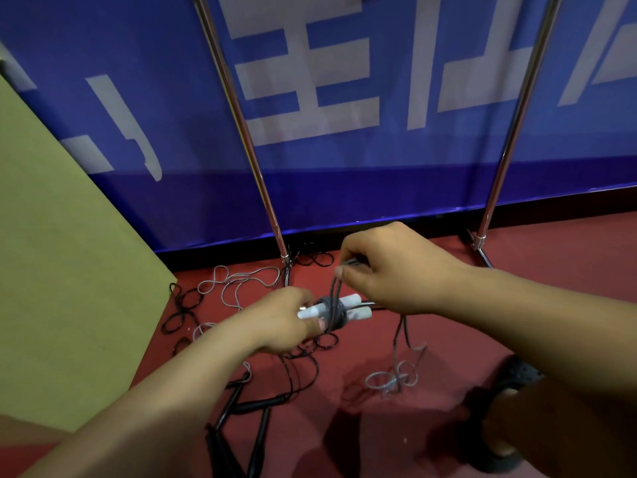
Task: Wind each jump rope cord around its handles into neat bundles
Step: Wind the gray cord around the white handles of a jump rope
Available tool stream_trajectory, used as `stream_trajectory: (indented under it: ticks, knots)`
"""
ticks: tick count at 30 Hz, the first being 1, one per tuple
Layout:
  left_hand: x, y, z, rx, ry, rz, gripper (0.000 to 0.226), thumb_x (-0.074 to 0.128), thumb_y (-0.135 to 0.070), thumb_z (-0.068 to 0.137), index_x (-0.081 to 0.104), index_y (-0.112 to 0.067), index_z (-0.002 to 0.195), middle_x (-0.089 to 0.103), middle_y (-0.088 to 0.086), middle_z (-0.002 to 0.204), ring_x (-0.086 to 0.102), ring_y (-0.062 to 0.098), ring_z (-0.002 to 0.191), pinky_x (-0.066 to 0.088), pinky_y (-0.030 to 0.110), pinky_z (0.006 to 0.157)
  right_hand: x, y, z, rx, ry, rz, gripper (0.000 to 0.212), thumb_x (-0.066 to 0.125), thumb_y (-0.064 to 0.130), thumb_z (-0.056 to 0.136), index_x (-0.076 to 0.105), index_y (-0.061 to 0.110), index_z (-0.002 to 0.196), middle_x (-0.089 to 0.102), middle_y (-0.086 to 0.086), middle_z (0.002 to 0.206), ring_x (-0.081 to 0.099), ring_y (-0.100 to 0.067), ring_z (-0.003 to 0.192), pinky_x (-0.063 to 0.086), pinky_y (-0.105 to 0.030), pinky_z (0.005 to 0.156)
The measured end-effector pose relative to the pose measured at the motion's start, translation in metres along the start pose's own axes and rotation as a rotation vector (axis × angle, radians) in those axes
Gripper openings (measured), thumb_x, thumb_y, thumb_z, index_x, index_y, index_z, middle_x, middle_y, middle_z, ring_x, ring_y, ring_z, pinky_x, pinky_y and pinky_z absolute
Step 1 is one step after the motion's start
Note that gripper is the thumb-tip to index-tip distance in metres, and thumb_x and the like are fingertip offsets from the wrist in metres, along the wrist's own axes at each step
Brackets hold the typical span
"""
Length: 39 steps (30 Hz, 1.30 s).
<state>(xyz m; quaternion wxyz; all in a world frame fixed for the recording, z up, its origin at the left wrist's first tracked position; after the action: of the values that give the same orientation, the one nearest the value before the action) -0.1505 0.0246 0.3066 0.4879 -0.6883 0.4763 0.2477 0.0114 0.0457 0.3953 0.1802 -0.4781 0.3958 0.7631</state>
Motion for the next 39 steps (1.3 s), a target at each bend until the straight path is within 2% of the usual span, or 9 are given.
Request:
stream_trajectory:
  ticks: [5,10,13,16,21,27,30,36,39]
  knots:
    - [0.007,-0.031,-0.012,0.184,0.074,0.114,0.019,0.063,-0.039,0.093,0.056,-0.022,0.088,0.059,-0.007,0.079,0.055,0.014,0.071,0.041,0.029,0.063,0.002,-0.01,0.008,0.011,-0.032,-0.011,0.017,0.061,0.038,0.091,0.068,0.022,0.089,0.062,0.008,0.07,0.056,-0.015,0.068,0.051,-0.036,0.066]
    - [0.003,-0.052,-0.026,0.335,-0.018,0.075,0.012,0.061,-0.04,0.091,0.057,-0.029,0.093,0.062,-0.009,0.082,0.058,0.014,0.076,0.049,0.034,0.069,0.007,-0.023,0.018,0.064,0.002,-0.016,0.017,0.063,0.038,0.09,0.07,0.024,0.094,0.066,0.009,0.081,0.062,-0.017,0.083,0.052,-0.035,0.074]
    - [-0.001,-0.059,-0.031,0.394,-0.094,0.036,0.013,0.06,-0.04,0.089,0.057,-0.027,0.089,0.061,-0.006,0.075,0.056,0.015,0.07,0.046,0.037,0.065,0.01,-0.031,0.023,0.08,0.042,-0.031,0.018,0.065,0.038,0.089,0.072,0.023,0.096,0.071,0.007,0.089,0.062,-0.016,0.085,0.048,-0.029,0.074]
    - [-0.006,-0.063,-0.035,0.394,-0.156,0.001,0.02,0.062,-0.037,0.086,0.051,-0.024,0.076,0.054,-0.005,0.065,0.05,0.015,0.061,0.041,0.038,0.058,0.01,-0.036,0.025,0.094,0.075,0.011,0.017,0.067,0.04,0.089,0.072,0.024,0.095,0.07,0.009,0.088,0.059,-0.01,0.082,0.041,-0.024,0.071]
    - [-0.011,-0.067,-0.043,0.402,-0.141,-0.062,0.003,0.055,-0.028,0.077,0.053,-0.027,0.077,0.058,0.001,0.066,0.053,0.022,0.06,0.043,0.043,0.056,0.012,-0.049,0.028,0.169,0.168,0.187,0.022,0.076,0.047,0.08,0.072,0.026,0.086,0.07,0.008,0.076,0.064,-0.009,0.075,0.053,-0.03,0.074]
    - [-0.011,-0.069,-0.051,0.468,-0.149,-0.111,0.004,0.059,-0.023,0.09,0.058,-0.027,0.087,0.063,0.0,0.075,0.057,0.019,0.067,0.046,0.045,0.063,0.02,-0.057,0.026,0.253,0.294,0.387,0.028,0.076,0.043,0.08,0.073,0.016,0.087,0.06,0.011,0.058,0.05,0.002,0.051,0.042,-0.012,0.051]
    - [-0.013,-0.067,-0.052,0.47,-0.17,-0.126,0.004,0.06,-0.03,0.091,0.057,-0.031,0.09,0.065,-0.004,0.079,0.06,0.017,0.072,0.049,0.044,0.067,0.025,-0.061,0.026,0.281,0.334,0.421,0.028,0.075,0.045,0.081,0.071,0.018,0.086,0.06,0.012,0.058,0.049,0.0,0.051,0.042,-0.014,0.05]
    - [-0.017,-0.068,-0.054,0.465,-0.191,-0.24,0.007,0.062,-0.032,0.089,0.061,-0.026,0.093,0.068,0.0,0.081,0.062,0.02,0.073,0.05,0.048,0.07,0.033,-0.065,0.022,0.41,0.467,0.712,0.015,0.075,0.019,0.085,0.061,0.014,0.084,0.061,0.003,0.065,0.052,-0.009,0.056,0.042,-0.024,0.055]
    - [-0.021,-0.068,-0.055,0.458,-0.191,-0.348,0.014,0.059,-0.036,0.083,0.061,-0.025,0.092,0.069,0.005,0.082,0.061,0.029,0.074,0.05,0.051,0.069,0.03,-0.063,0.022,0.441,0.498,0.819,0.013,0.07,0.013,0.089,0.057,0.011,0.086,0.063,0.002,0.064,0.057,-0.007,0.052,0.045,-0.021,0.049]
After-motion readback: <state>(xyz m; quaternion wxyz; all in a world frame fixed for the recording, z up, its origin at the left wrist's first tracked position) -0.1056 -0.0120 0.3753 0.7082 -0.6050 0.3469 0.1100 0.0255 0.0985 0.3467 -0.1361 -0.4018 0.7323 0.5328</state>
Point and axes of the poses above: each hand's wrist, its own z-axis towards the middle knuckle, its own x-axis out of the palm, y = z × x, the point moved 6 cm from there along z, towards the middle knuckle
